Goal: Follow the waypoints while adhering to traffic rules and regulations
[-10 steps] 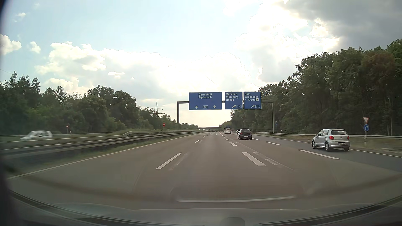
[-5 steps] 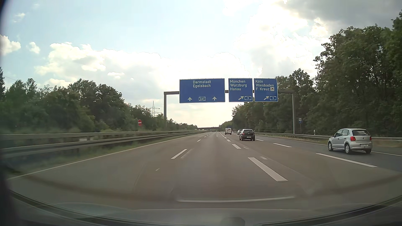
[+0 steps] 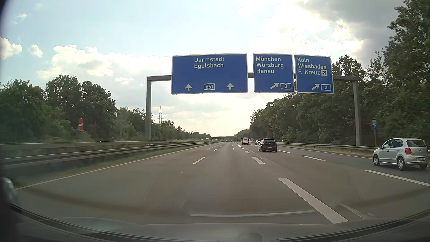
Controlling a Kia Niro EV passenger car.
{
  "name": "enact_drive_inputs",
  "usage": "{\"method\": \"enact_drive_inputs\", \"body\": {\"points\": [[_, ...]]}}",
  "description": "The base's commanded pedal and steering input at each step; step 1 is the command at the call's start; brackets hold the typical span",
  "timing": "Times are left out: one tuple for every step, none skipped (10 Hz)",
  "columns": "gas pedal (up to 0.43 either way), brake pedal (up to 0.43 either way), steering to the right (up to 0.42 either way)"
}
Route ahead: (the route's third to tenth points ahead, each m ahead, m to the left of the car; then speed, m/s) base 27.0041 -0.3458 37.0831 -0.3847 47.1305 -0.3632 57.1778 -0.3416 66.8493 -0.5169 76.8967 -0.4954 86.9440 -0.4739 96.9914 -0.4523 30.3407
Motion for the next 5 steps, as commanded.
{"method": "enact_drive_inputs", "body": {"points": [[0.287, 0.03, -0.001], [0.287, 0.03, -0.001], [0.287, 0.03, -0.001], [0.287, 0.03, 0.001], [0.287, 0.03, 0.002]]}}
